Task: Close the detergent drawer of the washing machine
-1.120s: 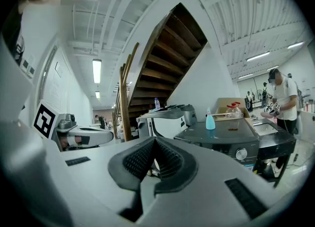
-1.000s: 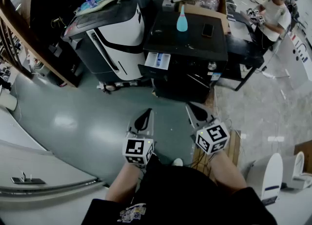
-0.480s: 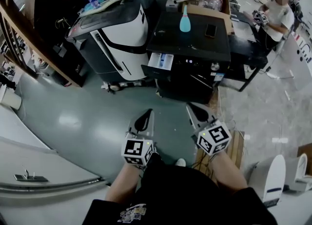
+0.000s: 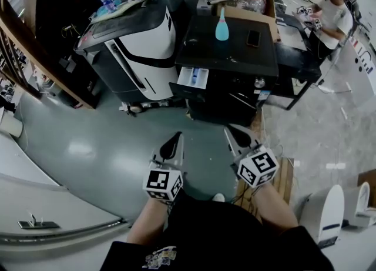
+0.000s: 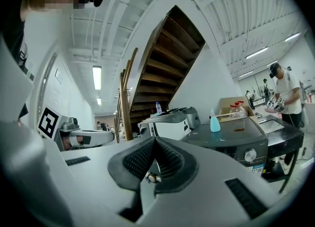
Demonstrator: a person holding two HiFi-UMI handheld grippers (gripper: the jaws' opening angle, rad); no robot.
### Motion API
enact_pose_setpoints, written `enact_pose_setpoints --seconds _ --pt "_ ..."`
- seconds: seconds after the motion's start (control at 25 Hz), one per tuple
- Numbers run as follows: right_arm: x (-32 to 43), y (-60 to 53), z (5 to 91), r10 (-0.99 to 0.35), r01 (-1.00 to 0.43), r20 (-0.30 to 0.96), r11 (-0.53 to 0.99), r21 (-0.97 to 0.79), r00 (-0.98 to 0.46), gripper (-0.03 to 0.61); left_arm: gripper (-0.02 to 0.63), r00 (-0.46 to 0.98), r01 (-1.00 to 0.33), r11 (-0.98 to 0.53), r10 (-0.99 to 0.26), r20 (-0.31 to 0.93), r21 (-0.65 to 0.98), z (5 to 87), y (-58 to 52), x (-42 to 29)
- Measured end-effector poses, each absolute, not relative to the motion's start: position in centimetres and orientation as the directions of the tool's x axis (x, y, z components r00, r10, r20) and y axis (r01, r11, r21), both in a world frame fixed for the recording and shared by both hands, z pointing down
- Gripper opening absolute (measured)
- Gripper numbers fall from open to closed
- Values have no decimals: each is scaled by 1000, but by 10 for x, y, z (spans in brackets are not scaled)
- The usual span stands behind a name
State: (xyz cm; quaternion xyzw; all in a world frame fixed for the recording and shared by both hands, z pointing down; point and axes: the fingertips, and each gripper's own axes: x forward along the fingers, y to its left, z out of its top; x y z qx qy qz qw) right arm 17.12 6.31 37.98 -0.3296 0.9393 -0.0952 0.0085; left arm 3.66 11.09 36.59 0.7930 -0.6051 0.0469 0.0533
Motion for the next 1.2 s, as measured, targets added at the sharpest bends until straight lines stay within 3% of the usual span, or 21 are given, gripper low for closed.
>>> enact_pose_setpoints --seconds 1.2 --pt "21 -66 395 -825 -828 119 525 -198 -552 0 3 520 -854 -508 -838 166 114 397 -50 -147"
